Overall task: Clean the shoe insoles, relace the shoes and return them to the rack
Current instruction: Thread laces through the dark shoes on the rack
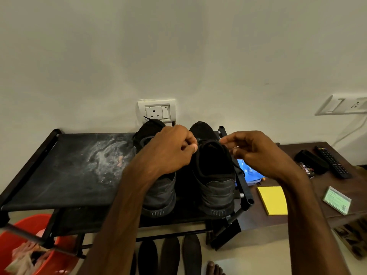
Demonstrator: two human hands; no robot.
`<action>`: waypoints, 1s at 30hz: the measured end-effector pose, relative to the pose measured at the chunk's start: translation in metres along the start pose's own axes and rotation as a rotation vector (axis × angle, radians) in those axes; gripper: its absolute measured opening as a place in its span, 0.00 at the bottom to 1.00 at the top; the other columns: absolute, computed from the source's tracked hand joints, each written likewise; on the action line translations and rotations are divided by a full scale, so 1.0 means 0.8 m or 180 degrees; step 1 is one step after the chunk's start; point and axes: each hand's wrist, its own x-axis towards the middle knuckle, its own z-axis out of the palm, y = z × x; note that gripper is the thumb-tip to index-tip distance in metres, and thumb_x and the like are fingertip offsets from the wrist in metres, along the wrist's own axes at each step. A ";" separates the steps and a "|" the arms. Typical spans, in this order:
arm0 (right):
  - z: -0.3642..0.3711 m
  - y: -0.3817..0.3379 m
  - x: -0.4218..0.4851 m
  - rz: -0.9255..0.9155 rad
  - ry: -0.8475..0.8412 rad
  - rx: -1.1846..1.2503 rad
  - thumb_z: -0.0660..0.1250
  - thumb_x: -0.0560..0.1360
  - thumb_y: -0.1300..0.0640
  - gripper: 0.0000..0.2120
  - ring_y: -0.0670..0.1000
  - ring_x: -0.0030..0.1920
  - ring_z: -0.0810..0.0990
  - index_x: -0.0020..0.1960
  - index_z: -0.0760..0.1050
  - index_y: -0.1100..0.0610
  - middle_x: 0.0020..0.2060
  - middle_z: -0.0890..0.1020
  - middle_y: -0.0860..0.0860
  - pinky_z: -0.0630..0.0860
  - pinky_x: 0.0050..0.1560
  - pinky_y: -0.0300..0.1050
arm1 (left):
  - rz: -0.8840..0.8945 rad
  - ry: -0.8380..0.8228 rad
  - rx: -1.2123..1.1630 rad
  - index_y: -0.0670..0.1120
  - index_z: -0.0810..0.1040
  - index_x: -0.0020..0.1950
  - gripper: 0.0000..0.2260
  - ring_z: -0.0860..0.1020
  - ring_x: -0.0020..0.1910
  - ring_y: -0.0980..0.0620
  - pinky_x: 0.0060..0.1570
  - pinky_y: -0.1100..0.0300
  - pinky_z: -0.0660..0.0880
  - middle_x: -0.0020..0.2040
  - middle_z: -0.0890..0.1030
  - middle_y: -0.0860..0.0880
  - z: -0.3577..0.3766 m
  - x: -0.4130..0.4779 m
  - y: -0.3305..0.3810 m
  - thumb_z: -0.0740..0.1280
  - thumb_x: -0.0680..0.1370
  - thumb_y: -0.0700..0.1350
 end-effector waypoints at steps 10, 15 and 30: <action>0.002 0.008 -0.002 0.0154 0.0164 -0.0423 0.71 0.79 0.59 0.07 0.51 0.43 0.86 0.46 0.85 0.51 0.38 0.87 0.51 0.84 0.52 0.50 | -0.0127 0.0307 0.0494 0.54 0.84 0.47 0.04 0.82 0.40 0.59 0.51 0.53 0.81 0.38 0.84 0.58 0.006 0.002 -0.007 0.73 0.74 0.46; -0.001 -0.002 0.000 0.0095 0.0625 -0.0595 0.72 0.79 0.52 0.10 0.42 0.30 0.79 0.39 0.83 0.52 0.30 0.83 0.45 0.73 0.34 0.34 | -0.0087 0.0686 0.0392 0.54 0.83 0.40 0.08 0.81 0.38 0.57 0.48 0.51 0.81 0.37 0.82 0.58 0.008 0.007 -0.012 0.71 0.77 0.54; -0.001 -0.007 0.001 -0.0022 0.0914 -0.0481 0.69 0.81 0.53 0.10 0.43 0.40 0.82 0.42 0.83 0.49 0.36 0.85 0.46 0.73 0.38 0.27 | 0.0039 0.0700 -0.0104 0.53 0.82 0.43 0.06 0.82 0.42 0.61 0.54 0.52 0.79 0.37 0.84 0.58 0.003 0.011 -0.023 0.69 0.79 0.51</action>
